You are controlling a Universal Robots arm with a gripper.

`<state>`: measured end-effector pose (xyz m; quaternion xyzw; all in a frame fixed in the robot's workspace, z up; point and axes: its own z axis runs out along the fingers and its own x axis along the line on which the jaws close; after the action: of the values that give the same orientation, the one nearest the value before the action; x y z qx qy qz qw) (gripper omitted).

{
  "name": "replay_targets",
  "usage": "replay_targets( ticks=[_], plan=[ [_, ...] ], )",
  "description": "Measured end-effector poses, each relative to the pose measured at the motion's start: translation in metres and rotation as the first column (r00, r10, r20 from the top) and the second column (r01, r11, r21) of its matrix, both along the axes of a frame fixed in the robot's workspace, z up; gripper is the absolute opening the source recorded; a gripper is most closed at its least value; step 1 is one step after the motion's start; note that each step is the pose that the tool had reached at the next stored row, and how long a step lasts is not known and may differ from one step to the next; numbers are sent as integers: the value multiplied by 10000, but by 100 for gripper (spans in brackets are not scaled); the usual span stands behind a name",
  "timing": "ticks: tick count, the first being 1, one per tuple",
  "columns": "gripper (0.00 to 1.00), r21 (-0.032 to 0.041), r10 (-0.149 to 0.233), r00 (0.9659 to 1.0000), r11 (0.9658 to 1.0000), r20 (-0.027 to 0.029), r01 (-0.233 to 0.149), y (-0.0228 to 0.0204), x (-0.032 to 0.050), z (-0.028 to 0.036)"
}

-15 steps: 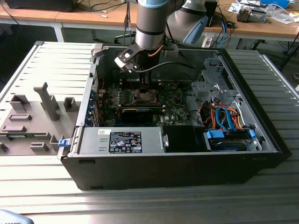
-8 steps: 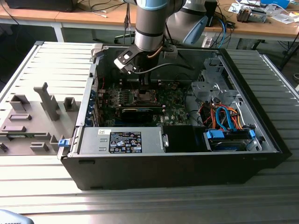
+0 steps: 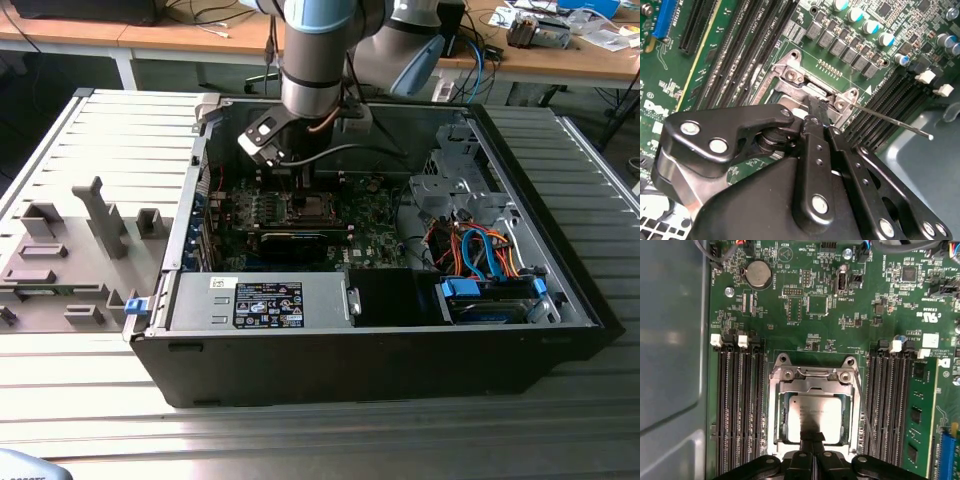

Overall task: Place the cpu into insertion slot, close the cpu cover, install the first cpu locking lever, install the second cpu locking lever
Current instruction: 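Close the cpu cover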

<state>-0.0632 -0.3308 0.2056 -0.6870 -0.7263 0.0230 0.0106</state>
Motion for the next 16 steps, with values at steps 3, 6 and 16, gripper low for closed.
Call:
replay_targets(
  ticks=[3,6,16],
  plan=[
    [11,-6,-1,10000,10000,-1,1,-1,-1,-14],
    [11,-4,4,10000,10000,1,-4,0,39,-16],
    [11,1,7,10000,10000,-9,-7,0,139,167]
  ],
)
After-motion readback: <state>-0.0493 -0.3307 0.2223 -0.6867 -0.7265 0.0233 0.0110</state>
